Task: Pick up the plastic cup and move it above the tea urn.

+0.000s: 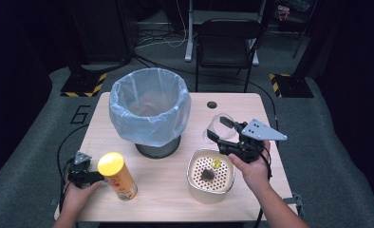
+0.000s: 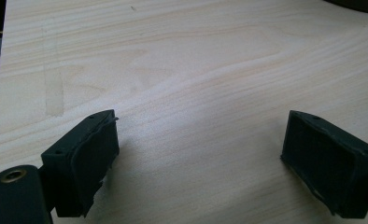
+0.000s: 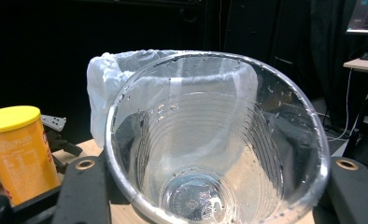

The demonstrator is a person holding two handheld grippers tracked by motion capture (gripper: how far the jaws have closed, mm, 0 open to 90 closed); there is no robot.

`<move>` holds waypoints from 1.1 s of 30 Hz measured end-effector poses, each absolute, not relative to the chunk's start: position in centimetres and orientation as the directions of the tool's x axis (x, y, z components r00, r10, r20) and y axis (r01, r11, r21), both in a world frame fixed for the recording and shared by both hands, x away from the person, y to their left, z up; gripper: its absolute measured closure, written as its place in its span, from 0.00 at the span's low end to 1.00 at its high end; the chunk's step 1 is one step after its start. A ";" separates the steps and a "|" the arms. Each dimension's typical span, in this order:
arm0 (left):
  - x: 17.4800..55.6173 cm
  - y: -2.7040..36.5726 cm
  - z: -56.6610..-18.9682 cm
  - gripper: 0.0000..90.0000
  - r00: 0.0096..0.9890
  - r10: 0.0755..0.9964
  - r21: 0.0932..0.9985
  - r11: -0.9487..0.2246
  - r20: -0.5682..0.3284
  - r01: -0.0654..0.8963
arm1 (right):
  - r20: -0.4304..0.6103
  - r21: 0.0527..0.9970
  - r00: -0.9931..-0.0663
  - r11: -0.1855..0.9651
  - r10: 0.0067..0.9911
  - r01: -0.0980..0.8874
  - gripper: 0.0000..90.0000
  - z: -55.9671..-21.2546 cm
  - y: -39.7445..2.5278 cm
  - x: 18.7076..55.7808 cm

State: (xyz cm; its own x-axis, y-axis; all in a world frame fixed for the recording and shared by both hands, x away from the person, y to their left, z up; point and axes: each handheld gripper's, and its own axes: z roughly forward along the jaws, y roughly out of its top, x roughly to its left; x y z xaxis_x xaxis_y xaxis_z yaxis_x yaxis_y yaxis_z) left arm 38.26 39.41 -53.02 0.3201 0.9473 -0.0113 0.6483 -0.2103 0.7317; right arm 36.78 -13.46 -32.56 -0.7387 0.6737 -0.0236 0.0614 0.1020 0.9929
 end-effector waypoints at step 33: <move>37.9 39.1 -52.9 0.12 0.336 0.942 0.723 -0.227 -0.008 0.653 | -0.054 0.991 -0.790 0.129 0.611 0.032 0.39 -24.9 -3.8 45.4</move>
State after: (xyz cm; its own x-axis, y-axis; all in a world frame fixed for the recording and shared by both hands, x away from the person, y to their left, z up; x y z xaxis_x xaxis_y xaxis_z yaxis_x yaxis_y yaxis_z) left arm 37.92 39.08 -52.88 0.3356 0.9420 -0.0078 0.6530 -0.2267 0.7227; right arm 45.37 -3.77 -24.95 -0.7897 0.6111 -0.0542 0.0321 0.1294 0.9911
